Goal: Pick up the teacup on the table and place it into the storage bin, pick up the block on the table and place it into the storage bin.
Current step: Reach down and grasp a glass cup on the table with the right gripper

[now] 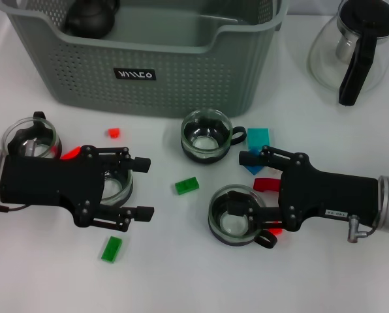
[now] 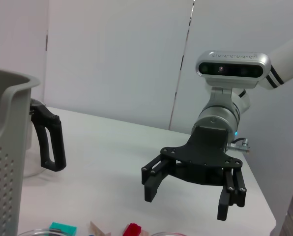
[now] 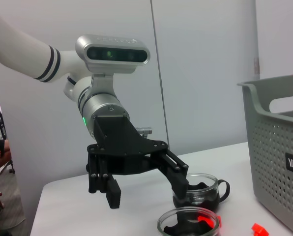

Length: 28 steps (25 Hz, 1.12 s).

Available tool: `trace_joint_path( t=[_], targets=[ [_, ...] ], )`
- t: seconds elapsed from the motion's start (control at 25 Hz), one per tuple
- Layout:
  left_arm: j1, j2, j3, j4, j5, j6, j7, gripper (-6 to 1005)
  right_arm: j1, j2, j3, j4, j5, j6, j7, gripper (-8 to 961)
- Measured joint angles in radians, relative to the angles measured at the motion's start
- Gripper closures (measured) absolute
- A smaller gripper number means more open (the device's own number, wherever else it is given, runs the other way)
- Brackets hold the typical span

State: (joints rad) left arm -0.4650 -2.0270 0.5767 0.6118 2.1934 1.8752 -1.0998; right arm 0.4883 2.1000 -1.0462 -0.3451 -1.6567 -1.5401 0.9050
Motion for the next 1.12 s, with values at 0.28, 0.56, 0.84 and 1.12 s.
trace_joint_path(
  t=[0.28,0.56,0.84,1.12],
  targets=[
    [0.003,0.001,-0.002,0.002,0.0,0.001,0.0,172,-0.002,0.0,0.0,0.001,-0.004,0.0,0.009,94],
    [0.032,0.021,-0.092,0.023,0.005,0.02,-0.006,172,-0.002,-0.008,-0.001,-0.012,-0.022,-0.036,0.045,104],
    [0.063,0.031,-0.211,0.034,0.005,0.03,0.0,171,0.028,0.0,-0.034,-0.288,-0.216,-0.14,0.407,114],
    [0.073,0.025,-0.22,0.025,0.006,-0.007,0.0,171,0.105,-0.001,-0.212,-0.689,-0.381,-0.199,0.846,125]
  ],
)
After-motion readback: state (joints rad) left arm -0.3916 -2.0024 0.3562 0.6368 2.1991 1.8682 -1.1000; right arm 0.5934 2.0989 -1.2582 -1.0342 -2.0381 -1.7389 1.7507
